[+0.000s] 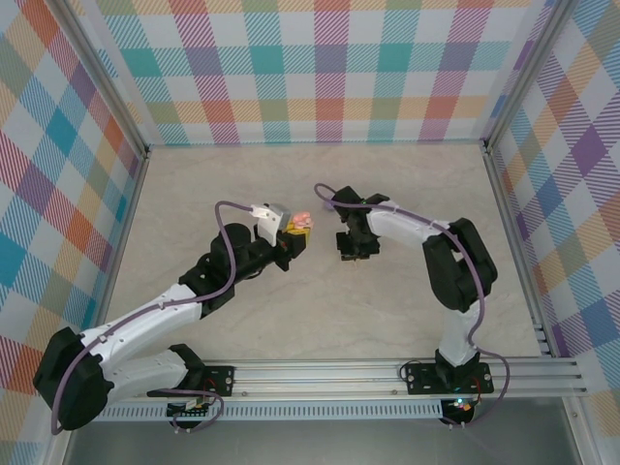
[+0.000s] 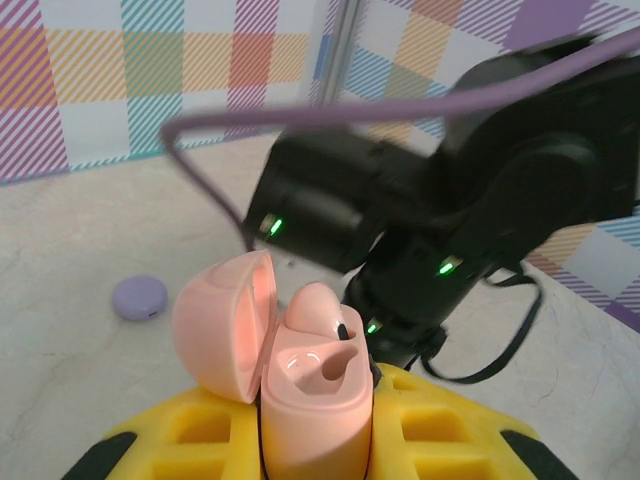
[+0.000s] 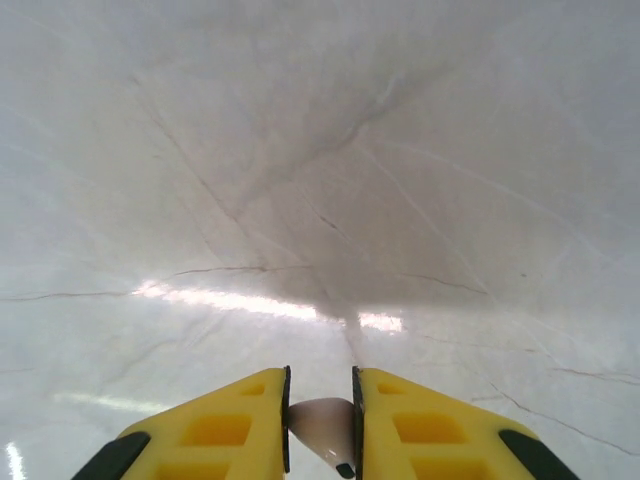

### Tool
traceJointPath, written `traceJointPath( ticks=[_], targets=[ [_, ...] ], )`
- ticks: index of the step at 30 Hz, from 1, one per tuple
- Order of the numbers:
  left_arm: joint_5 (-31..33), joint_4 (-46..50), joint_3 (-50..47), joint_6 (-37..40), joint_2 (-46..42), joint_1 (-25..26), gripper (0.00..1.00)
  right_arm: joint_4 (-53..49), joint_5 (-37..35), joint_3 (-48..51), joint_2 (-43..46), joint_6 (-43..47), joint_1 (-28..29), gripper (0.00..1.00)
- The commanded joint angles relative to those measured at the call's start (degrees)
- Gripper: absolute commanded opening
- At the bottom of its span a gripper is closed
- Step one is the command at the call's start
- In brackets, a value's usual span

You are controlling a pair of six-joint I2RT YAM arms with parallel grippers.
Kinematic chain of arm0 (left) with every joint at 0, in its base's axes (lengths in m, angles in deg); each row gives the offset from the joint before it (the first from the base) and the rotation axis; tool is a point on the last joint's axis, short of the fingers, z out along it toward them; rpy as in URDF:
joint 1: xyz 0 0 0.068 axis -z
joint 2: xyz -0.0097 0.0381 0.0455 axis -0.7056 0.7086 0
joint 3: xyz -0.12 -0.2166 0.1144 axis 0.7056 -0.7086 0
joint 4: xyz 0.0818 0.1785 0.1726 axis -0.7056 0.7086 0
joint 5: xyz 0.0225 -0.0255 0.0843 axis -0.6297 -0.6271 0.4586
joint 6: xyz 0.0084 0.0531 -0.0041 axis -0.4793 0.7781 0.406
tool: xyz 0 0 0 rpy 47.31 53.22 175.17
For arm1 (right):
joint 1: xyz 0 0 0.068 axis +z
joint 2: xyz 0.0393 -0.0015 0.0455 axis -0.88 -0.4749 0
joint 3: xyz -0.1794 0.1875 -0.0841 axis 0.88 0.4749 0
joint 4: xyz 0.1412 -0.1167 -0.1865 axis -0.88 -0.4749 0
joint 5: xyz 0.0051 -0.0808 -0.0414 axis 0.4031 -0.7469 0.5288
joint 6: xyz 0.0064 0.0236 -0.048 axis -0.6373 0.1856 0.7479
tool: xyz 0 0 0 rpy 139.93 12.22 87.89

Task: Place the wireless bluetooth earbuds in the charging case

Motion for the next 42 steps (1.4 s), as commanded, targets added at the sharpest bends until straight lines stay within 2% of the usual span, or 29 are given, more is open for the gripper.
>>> traceJointPath(
  ticks=[1,7,16,20,29,42],
  targets=[
    [3.1,-3.74,-0.78,-2.52,1.43,0.76,0.15,6.69,5.19,2.38,6.1,-1.76,-0.91,0.23],
    [5.6,-5.89,-1.61,-4.81,4.43,0.78,0.15,13.24,11.97,6.25,14.65,-2.93,-2.39,0.23],
    [4.49,-9.3,-1.65,-6.28,7.48,0.7,0.15,20.44,17.82,7.42,26.23,-3.13,-2.53,0.24],
    [2.33,-11.79,-2.16,-5.52,8.28,0.68,0.15,23.88,21.23,7.43,29.63,-3.34,-2.51,0.24],
    [-6.41,-23.61,-6.43,0.83,9.26,0.74,0.15,33.91,28.61,9.37,35.26,-3.41,-2.15,0.25],
    [-12.72,-30.34,-6.08,2.01,9.35,0.75,0.16,38.47,29.2,10.95,37.2,-0.02,1.75,0.25]
  ],
)
